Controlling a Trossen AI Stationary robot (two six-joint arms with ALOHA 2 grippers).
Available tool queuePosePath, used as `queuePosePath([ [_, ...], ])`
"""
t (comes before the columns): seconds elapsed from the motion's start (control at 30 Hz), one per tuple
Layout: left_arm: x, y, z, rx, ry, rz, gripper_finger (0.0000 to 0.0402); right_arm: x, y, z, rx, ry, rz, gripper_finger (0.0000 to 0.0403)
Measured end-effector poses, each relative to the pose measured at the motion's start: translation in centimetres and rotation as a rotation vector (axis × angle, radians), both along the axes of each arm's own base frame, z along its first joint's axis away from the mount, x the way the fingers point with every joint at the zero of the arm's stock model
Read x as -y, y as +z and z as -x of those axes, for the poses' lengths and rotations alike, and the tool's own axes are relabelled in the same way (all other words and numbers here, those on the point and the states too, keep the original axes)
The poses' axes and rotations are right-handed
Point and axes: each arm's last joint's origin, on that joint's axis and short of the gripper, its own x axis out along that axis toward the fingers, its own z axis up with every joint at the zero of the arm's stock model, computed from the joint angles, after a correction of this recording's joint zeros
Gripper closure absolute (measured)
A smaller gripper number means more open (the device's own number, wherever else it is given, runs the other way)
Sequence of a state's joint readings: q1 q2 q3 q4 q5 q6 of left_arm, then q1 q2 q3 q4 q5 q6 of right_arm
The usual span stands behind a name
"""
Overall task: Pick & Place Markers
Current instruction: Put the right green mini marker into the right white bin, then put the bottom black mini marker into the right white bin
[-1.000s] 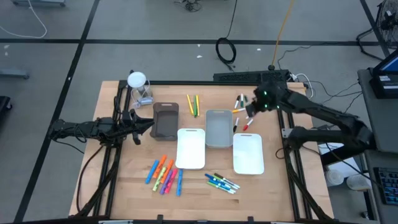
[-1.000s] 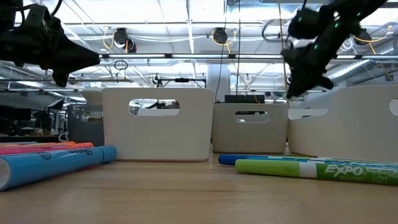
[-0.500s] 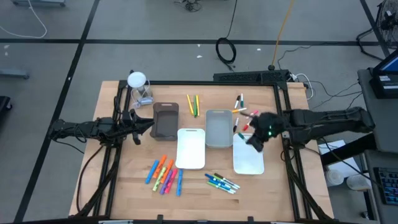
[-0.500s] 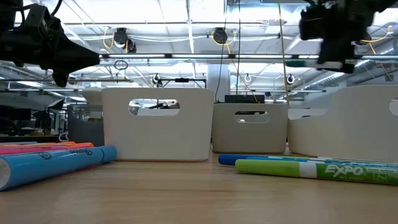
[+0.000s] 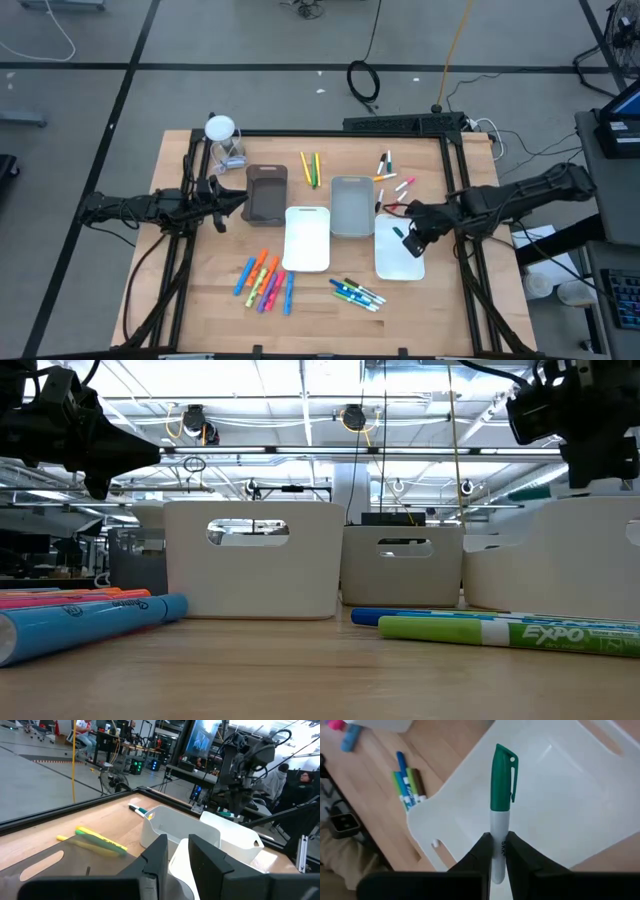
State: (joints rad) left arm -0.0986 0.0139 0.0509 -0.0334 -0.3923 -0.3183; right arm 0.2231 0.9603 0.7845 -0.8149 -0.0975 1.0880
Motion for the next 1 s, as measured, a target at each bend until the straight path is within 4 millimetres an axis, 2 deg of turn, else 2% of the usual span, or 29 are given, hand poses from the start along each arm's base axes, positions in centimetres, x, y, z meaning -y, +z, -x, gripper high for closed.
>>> queuePosePath([
  [0.23,0.0,0.0,0.0,0.000,0.000,0.000,0.0323,-0.2,-0.9,-0.8,-0.059,0.005,0.009,0.0362],
  [0.5,0.0,0.0,0.0,0.000,0.000,0.000,0.0323,-0.2,-1.1,-0.9,-0.064,0.002,0.020,0.0338],
  [0.67,0.0,0.0,0.0,0.000,0.000,0.000,0.0323,-0.1,-1.0,-1.0,-0.043,-0.006,0.059,0.0329],
  [1.0,0.0,0.0,0.0,0.000,0.000,0.000,0.0323,-0.3,-0.6,-1.8,0.074,0.084,0.089,0.0321],
])
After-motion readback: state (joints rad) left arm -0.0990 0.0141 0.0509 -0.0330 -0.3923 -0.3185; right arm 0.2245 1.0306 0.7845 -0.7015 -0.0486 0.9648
